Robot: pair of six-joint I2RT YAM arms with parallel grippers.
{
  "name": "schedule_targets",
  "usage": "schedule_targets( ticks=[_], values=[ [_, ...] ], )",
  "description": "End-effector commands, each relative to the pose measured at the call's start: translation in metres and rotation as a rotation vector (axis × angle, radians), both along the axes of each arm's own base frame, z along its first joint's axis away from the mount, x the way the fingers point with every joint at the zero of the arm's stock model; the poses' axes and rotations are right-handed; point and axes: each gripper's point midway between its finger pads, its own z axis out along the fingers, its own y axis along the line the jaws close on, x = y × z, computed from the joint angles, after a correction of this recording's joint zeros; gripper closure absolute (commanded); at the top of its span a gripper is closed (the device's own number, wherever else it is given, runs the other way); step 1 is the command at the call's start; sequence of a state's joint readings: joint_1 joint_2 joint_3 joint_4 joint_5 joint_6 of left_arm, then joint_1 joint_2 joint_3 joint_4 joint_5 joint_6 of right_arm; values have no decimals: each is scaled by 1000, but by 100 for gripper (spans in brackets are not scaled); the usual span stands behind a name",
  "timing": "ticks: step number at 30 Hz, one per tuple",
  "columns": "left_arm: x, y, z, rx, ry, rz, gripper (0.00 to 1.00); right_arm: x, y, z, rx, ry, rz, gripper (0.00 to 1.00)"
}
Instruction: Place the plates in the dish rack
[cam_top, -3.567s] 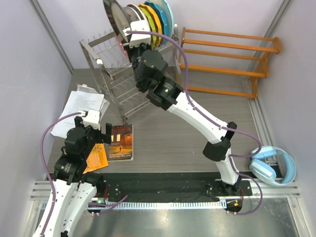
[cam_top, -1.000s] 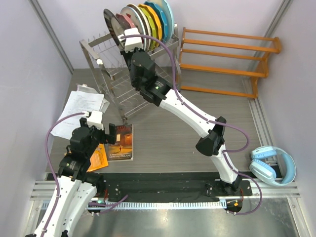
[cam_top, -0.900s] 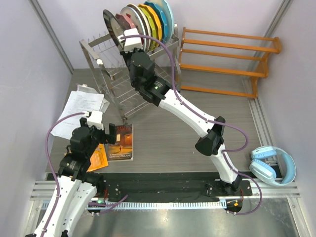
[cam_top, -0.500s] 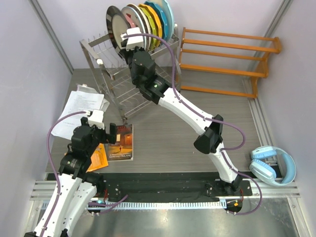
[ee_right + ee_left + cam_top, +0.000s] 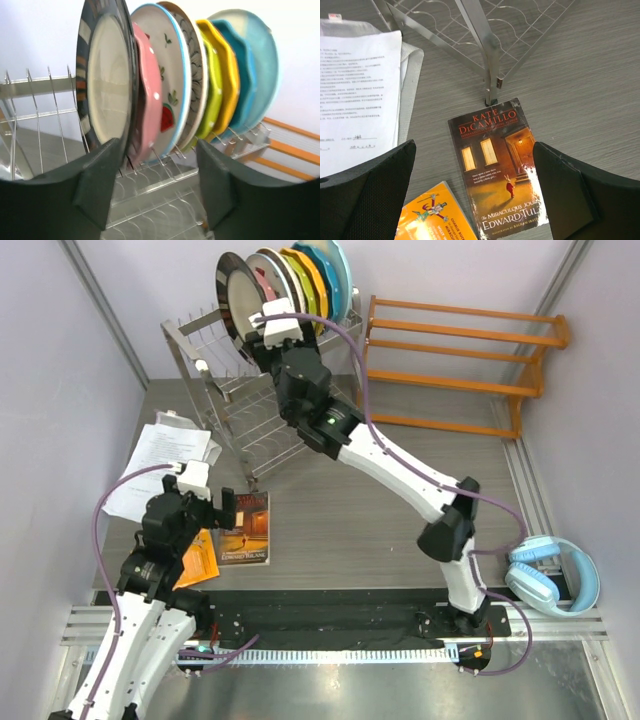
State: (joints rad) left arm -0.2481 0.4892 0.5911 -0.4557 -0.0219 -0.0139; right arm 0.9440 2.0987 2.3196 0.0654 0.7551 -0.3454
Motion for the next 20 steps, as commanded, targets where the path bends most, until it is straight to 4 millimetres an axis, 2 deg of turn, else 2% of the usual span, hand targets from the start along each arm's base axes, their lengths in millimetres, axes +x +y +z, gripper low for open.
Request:
schedule_targets(
  ticks=[1, 2, 3, 4, 5, 6, 7, 8, 9, 11, 12, 14, 16, 20],
  values=[
    [13, 3, 74, 5, -218, 8, 0, -49, -80, 69, -2, -83, -92, 26],
    [16, 4, 79, 12, -225, 9, 0, -55, -88, 71, -29, -90, -90, 17],
    [17, 3, 95, 2, -258, 11, 0, -55, -86, 49, -109, -49, -70, 14],
    [19, 2, 103, -4, -272, 7, 0, -69, -99, 57, -141, -42, -35, 10],
    [22, 0, 107, -13, -270, 3, 0, -73, -91, 45, -215, -13, 55, 1],
    [22, -3, 124, -30, -297, -7, 1, -75, -90, 1, -341, 87, 90, 0],
    [24, -4, 129, -41, -301, -9, 1, -87, -107, -1, -351, 101, 94, 0],
    [28, -7, 130, -47, -288, -14, 0, -88, -121, -20, -381, 141, 35, 0],
    [29, -9, 139, -59, -299, -18, 1, -91, -129, -62, -470, 207, 22, 0],
    [29, -15, 144, -90, -298, -40, 0, -102, -154, -81, -516, 239, -33, 0],
    [32, -16, 146, -92, -302, -43, 1, -104, -168, -109, -568, 286, -91, 0],
    [33, -18, 148, -87, -308, -54, 0, -109, -183, -119, -565, 305, -135, 0],
    [37, -16, 147, -77, -304, -43, 1, -110, -191, -138, -558, 338, -153, 0],
    [44, -12, 144, -14, -296, -39, 1, -105, -187, -168, -554, 389, -132, 0]
  ],
)
